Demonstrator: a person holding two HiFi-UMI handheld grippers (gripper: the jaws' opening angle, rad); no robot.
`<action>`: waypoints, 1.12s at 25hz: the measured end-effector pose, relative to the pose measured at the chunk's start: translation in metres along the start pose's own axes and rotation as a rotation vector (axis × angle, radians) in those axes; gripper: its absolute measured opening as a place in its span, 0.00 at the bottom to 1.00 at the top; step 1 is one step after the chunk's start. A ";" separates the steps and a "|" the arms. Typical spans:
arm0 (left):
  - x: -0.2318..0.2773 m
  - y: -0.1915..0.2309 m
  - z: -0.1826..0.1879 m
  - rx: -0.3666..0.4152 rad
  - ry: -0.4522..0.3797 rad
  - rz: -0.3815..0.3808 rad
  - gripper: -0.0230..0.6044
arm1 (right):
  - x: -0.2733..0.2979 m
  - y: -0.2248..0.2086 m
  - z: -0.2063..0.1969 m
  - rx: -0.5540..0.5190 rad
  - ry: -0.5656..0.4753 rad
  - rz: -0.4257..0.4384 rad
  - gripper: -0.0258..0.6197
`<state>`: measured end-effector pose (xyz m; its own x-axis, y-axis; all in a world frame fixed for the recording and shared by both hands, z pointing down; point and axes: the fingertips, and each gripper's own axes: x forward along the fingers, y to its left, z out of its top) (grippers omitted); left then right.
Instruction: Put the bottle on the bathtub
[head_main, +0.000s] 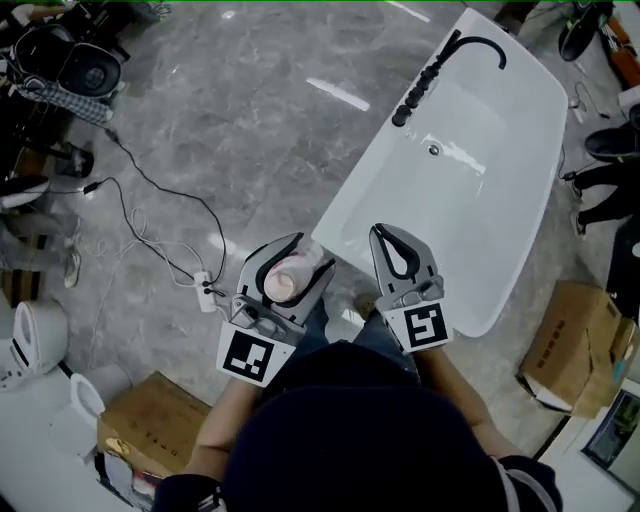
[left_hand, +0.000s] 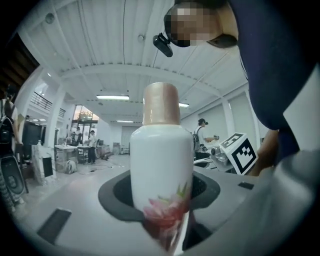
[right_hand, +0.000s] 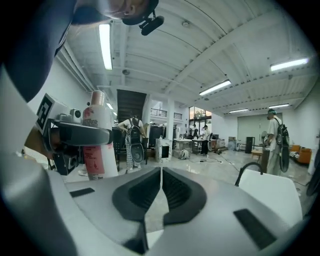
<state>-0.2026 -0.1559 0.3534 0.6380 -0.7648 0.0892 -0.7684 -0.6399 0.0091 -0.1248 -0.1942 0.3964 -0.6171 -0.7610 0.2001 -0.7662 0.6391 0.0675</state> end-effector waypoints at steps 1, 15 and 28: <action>0.005 0.002 -0.005 -0.001 0.003 -0.037 0.39 | 0.003 -0.001 -0.001 0.000 -0.003 -0.023 0.09; 0.057 0.002 -0.073 0.032 0.026 -0.327 0.39 | 0.005 -0.015 -0.052 0.019 0.071 -0.189 0.09; 0.113 0.001 -0.157 0.085 0.051 -0.318 0.39 | 0.041 -0.028 -0.161 -0.012 0.248 -0.081 0.09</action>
<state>-0.1391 -0.2318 0.5197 0.8400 -0.5228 0.1450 -0.5233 -0.8513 -0.0382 -0.0995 -0.2256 0.5598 -0.4901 -0.7598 0.4272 -0.8080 0.5799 0.1043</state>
